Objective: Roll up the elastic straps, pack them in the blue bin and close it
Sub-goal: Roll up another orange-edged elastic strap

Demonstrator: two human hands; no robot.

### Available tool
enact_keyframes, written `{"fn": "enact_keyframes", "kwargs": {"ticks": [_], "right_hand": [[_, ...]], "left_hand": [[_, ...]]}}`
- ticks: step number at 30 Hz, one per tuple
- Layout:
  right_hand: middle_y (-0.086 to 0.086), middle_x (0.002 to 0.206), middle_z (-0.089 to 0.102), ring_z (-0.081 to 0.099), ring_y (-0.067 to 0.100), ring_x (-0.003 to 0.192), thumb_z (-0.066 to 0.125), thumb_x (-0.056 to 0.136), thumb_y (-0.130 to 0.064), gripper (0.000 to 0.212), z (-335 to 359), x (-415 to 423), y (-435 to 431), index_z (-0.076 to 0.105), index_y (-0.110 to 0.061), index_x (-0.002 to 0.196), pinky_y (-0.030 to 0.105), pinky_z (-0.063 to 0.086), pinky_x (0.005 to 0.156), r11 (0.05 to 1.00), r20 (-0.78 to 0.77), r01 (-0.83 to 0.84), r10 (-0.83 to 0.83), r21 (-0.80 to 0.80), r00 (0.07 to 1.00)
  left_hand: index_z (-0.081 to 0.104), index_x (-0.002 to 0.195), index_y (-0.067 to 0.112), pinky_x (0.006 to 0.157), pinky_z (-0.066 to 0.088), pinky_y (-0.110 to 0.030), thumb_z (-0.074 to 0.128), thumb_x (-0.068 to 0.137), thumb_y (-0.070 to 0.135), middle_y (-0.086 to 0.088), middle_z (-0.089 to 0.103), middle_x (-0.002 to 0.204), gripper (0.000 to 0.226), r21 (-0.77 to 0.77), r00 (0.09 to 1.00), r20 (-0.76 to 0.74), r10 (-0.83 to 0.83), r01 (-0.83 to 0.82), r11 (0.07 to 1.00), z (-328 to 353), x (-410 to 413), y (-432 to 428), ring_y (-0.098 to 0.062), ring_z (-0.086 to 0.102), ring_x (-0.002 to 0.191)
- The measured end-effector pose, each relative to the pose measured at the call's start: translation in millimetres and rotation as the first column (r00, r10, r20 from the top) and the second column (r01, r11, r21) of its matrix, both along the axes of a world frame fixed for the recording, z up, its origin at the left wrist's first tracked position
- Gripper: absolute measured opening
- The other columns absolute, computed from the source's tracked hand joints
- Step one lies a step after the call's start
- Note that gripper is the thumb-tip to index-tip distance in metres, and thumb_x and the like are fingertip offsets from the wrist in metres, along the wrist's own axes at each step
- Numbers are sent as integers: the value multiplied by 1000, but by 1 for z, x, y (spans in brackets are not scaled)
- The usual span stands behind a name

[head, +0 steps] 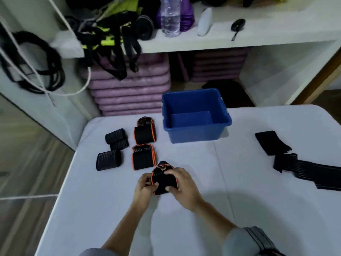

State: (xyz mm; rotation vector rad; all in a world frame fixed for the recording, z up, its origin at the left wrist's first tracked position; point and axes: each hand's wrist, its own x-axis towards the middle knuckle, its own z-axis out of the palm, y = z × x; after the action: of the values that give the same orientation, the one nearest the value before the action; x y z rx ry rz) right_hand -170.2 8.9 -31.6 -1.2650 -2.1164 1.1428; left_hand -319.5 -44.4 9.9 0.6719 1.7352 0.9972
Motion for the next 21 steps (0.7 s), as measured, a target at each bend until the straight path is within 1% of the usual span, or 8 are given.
{"fn": "enact_keyframes", "kwargs": {"ticks": [3,5,7,11,13,16,19,21], "right_hand": [[-16,119,48,47,14,112,62,76,-30,49,-8,-30,-11,45,-43,119,34,39,101,998,15,-60,60,-9,998],[-15,122,50,47,14,115,63,78,-27,49,-13,-42,-16,45,-43,121,34,40,101,996,27,-90,91,-17,996],[-13,126,50,45,13,119,64,80,-25,49,-17,-50,-18,47,-40,124,34,39,103,995,16,-95,96,-35,995],[-5,135,44,37,13,129,62,84,-23,53,-18,-55,-18,44,-32,133,33,35,109,999,-14,-29,29,-42,999],[-5,132,46,40,12,126,62,83,-25,52,-19,-53,-19,47,-31,132,34,37,108,999,-34,-30,30,-27,999],[-4,128,48,44,12,122,61,83,-27,48,-22,-49,-22,51,-31,130,36,41,105,1000,-35,-25,25,-19,999],[-5,128,49,46,12,121,62,85,-21,49,-22,-50,-24,50,-33,131,34,42,103,1000,-22,-8,8,-15,1000],[-5,128,50,46,12,121,62,86,-20,50,-20,-50,-25,49,-33,132,33,43,103,1000,-14,-13,13,-6,1000]], "left_hand": [[57,92,16,78,47,-36,59,78,7,-16,58,103,17,-18,997,-34,76,-77,997,-9,-26,-19,-27,57,91],[57,97,16,77,47,-33,55,85,3,-12,60,105,18,-55,991,-91,93,-98,994,-20,-38,-26,-26,58,94],[57,102,16,77,47,-32,54,88,7,-12,61,107,16,-77,986,-140,87,-98,992,-30,-45,-29,-24,59,95],[56,115,12,88,47,-38,52,93,22,-11,61,111,25,-88,962,-268,49,-75,993,-39,-46,-27,-25,58,100],[53,119,15,81,45,-33,52,93,24,-6,61,107,28,-59,949,-309,68,-91,994,-37,-42,-26,-22,58,93],[55,115,18,71,41,-27,55,92,25,-1,62,95,25,-7,916,-392,86,-96,995,-34,-39,-29,-17,58,80],[58,115,19,70,41,-26,57,91,28,2,63,88,26,9,891,-447,78,-83,997,-34,-38,-33,-15,58,78],[57,117,19,72,43,-27,57,90,32,0,65,93,30,0,886,-461,54,-61,998,-34,-39,-34,-15,59,80]]}}
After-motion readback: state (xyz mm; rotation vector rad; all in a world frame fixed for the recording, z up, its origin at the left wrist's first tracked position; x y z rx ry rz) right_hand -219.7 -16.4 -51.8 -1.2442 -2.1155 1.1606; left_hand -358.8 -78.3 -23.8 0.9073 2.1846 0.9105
